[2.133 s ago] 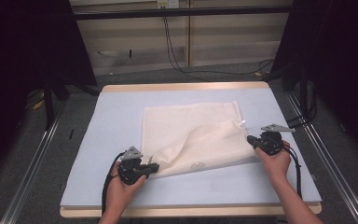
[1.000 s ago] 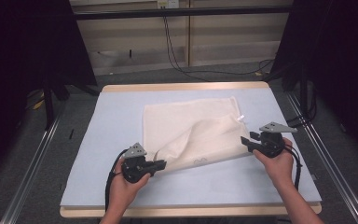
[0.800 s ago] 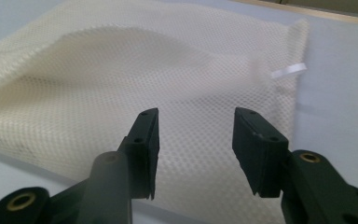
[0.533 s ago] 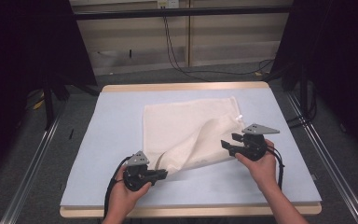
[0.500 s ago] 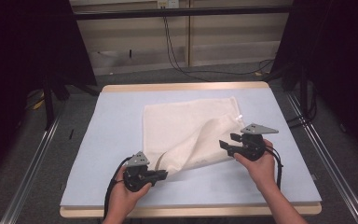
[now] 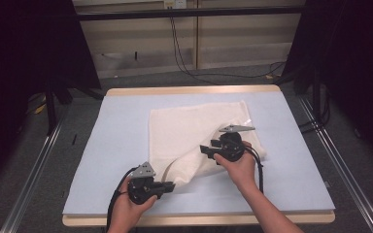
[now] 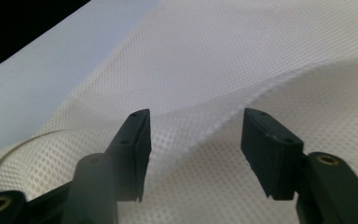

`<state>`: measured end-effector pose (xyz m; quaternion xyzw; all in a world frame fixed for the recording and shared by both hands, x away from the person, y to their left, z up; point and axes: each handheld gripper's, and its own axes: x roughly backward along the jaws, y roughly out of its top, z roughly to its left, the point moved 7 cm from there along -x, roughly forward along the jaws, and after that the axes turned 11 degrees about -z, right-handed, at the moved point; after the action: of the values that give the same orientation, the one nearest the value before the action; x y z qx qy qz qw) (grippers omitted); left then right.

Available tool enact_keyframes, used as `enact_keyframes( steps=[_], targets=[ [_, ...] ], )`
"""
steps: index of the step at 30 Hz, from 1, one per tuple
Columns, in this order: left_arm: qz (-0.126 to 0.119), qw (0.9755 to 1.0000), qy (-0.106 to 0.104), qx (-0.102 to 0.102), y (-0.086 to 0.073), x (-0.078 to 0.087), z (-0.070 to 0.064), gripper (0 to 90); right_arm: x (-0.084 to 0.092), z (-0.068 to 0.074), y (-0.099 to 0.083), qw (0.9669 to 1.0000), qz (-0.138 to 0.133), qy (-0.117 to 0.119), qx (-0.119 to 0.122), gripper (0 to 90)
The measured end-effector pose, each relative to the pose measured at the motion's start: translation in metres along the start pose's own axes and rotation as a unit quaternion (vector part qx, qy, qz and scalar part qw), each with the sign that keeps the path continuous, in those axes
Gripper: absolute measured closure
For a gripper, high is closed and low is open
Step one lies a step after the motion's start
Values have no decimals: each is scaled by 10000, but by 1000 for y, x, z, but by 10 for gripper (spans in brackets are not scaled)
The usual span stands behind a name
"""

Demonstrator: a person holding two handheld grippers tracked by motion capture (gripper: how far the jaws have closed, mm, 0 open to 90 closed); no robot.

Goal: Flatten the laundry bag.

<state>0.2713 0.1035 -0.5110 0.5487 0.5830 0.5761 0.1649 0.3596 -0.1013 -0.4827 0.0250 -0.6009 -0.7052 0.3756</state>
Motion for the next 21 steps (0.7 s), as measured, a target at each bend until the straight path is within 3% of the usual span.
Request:
enact_keyframes(
  steps=[2, 4, 5, 10, 12, 17, 20, 21],
  targets=[
    [4, 10000, -15, 11, -1, 1, 0, 868, -2, 1, -1, 10000, 13, 40, -1, 571],
    [17, 10000, 25, 2, -1, 2, 1, 867, -4, 6, -1, 9998, -22, 191, -34, 822],
    [-20, 10000, 20, 11, -1, 2, 1, 867, -3, 7, 0, 9995, -84, 295, -60, 900],
    [-159, 9998, 44, 57, 2, 5, 3, 837, 7, 4, -3, 9992, -119, 374, 112, 900],
    [-317, 9993, 73, 195, 6, 8, 5, 804, 14, 3, -7, 9990, -132, 394, 154, 900],
    [-826, 9950, 218, 513, 23, 26, 16, 679, 34, 0, -22, 9986, -168, 383, 316, 900],
    [-797, 9951, 333, 480, 26, 33, 22, 700, 42, -2, -33, 9985, -116, 407, 352, 900],
    [-691, 9957, 241, 564, 24, 34, 21, 807, 44, -3, -36, 9984, -134, 410, 375, 900]
  ],
)
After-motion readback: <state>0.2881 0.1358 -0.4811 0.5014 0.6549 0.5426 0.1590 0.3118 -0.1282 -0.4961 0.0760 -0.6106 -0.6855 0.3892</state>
